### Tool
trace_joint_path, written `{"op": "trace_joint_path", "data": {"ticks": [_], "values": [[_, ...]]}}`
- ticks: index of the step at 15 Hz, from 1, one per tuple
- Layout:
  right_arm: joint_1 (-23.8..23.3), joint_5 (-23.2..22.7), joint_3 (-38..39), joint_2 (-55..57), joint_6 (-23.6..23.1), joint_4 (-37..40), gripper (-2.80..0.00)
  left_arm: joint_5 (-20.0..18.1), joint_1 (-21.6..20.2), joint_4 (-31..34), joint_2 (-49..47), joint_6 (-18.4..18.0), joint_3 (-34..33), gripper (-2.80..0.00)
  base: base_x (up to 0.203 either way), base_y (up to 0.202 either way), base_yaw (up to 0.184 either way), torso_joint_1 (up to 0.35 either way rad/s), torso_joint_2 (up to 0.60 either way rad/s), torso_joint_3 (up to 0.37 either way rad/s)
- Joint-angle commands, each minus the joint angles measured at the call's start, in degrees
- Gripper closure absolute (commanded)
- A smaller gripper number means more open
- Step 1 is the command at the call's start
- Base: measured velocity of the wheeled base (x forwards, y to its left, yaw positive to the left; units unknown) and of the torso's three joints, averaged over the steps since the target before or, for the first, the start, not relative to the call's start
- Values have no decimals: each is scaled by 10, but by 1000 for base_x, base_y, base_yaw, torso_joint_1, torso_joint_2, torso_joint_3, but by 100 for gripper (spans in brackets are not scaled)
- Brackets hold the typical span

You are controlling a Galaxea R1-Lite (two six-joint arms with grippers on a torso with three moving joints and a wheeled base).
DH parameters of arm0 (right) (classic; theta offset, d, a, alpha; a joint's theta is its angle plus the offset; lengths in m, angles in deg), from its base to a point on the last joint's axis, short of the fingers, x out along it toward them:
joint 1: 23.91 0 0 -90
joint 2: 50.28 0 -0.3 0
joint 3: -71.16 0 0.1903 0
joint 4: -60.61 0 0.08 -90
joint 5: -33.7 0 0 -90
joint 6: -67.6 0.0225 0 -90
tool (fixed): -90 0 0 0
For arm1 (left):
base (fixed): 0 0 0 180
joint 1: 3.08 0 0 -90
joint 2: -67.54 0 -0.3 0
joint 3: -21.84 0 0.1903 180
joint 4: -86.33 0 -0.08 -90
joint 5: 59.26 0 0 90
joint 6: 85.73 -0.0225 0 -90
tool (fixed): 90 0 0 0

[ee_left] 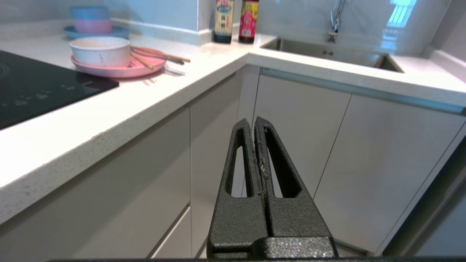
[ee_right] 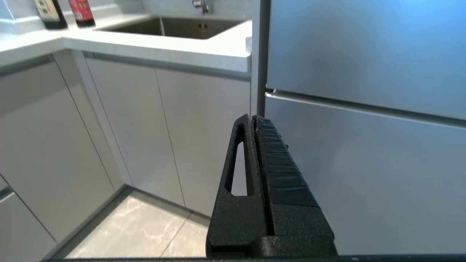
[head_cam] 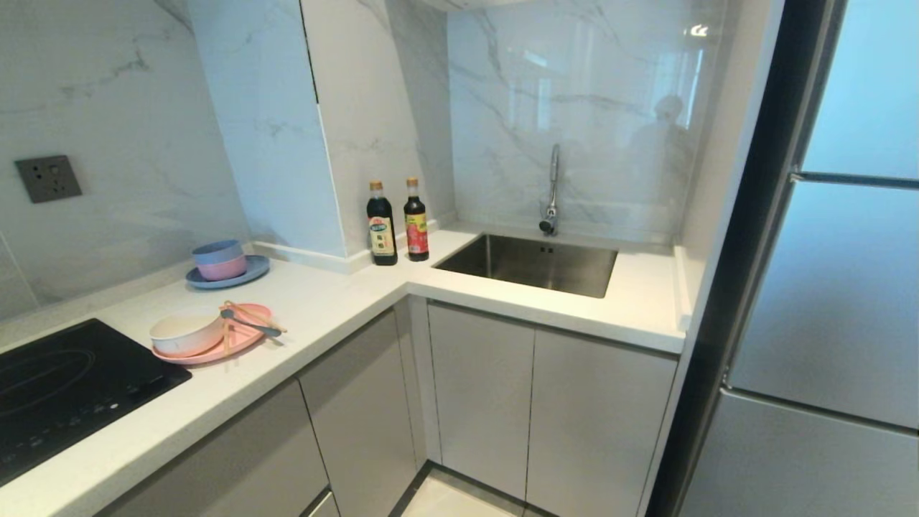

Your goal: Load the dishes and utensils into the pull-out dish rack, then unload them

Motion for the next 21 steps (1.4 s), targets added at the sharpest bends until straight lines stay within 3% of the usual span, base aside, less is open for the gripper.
{"op": "trace_joint_path", "data": {"ticks": [1, 7, 21], "values": [[0, 0, 1, 0, 0, 0, 0, 0, 0, 0, -1, 1, -10, 0, 0, 0, 0, -1, -1, 209], [0, 0, 1, 0, 0, 0, 0, 3, 0, 0, -1, 8, -11, 0, 0, 0, 0, 1, 2, 153], [0, 0, 1, 0, 0, 0, 0, 3, -1, 0, -1, 8, -11, 0, 0, 0, 0, 0, 0, 2]]}}
